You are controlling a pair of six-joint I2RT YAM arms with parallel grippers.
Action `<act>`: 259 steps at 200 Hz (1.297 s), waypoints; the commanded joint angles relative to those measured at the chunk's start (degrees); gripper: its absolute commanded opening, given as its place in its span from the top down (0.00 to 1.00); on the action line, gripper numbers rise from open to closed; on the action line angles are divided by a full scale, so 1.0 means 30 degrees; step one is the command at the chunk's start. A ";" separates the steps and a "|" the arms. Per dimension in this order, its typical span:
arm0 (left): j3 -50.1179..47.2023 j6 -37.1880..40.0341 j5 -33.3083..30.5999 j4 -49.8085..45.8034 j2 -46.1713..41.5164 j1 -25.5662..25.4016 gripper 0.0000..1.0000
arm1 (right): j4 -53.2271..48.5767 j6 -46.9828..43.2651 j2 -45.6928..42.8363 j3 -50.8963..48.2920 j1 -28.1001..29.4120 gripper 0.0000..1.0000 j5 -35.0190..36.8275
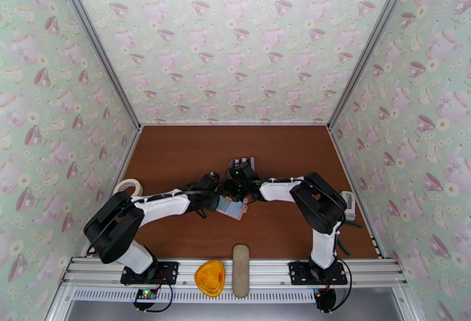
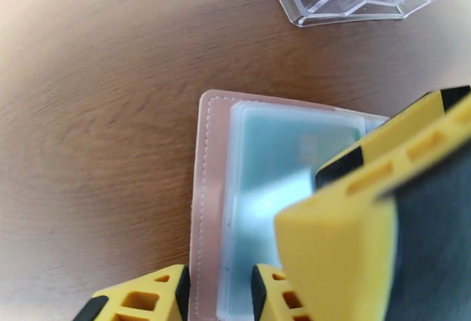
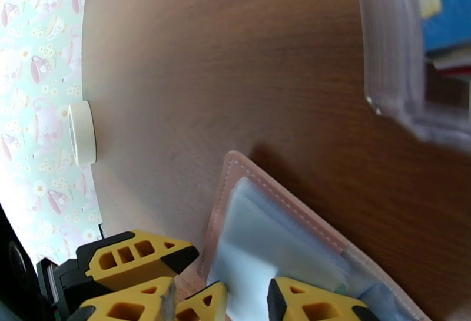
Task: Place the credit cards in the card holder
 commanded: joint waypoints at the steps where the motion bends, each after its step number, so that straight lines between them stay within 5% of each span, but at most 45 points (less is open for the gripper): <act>1: -0.0302 -0.0368 0.1055 0.0458 0.0443 0.0030 0.67 | -0.1138 -0.0227 -0.0736 -0.0963 -0.0302 0.51 0.0190; 160: -0.1932 -0.4669 0.2190 0.0530 -0.1626 -0.1846 0.66 | -0.5505 -0.4087 -0.1703 0.0057 -0.1464 0.50 0.1244; 232: 0.0175 -0.3335 0.0675 -0.1924 -0.2946 -0.1135 0.63 | -0.8346 -0.5682 -0.4328 0.2098 -0.1456 0.48 0.2238; 259: 0.1498 -0.2657 0.0836 -0.2144 -0.2976 -0.0416 0.60 | -1.1757 -0.7069 -0.4779 0.3820 -0.1570 0.47 0.5030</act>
